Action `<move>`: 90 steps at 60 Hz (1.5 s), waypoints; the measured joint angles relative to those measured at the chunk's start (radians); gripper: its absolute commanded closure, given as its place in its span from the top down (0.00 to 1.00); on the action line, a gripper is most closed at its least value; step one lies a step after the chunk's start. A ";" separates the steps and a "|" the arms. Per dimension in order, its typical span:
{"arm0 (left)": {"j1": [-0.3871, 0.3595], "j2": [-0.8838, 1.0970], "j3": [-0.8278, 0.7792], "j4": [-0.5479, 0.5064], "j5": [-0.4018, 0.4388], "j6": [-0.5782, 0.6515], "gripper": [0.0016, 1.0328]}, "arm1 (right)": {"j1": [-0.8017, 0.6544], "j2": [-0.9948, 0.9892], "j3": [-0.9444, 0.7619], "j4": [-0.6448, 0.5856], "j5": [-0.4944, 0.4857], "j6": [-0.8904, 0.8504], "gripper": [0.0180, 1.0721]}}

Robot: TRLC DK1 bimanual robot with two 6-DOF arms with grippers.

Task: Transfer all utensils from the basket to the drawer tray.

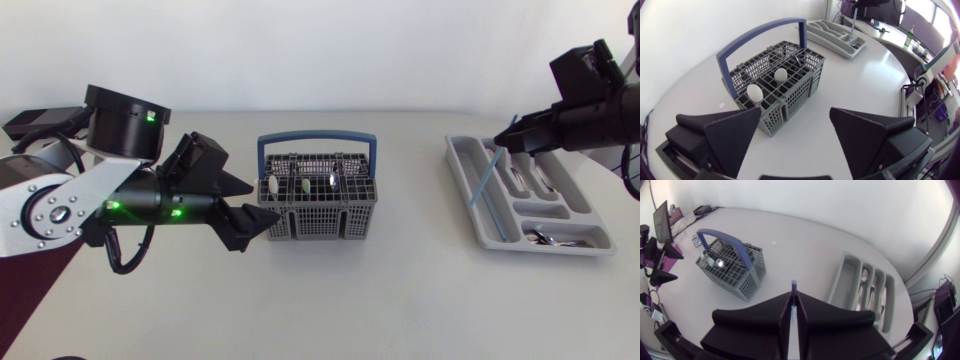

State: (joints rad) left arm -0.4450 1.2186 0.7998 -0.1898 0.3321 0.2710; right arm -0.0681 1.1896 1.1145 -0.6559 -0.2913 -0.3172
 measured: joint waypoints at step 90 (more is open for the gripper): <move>-0.087 0.481 0.535 -0.166 0.001 -0.145 0.61 | -0.226 0.712 0.311 0.053 0.010 0.008 0.90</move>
State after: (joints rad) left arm -0.5316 1.7000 1.3350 -0.3557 0.3328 0.1261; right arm -0.2939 1.9018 1.4258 -0.6025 -0.2810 -0.3092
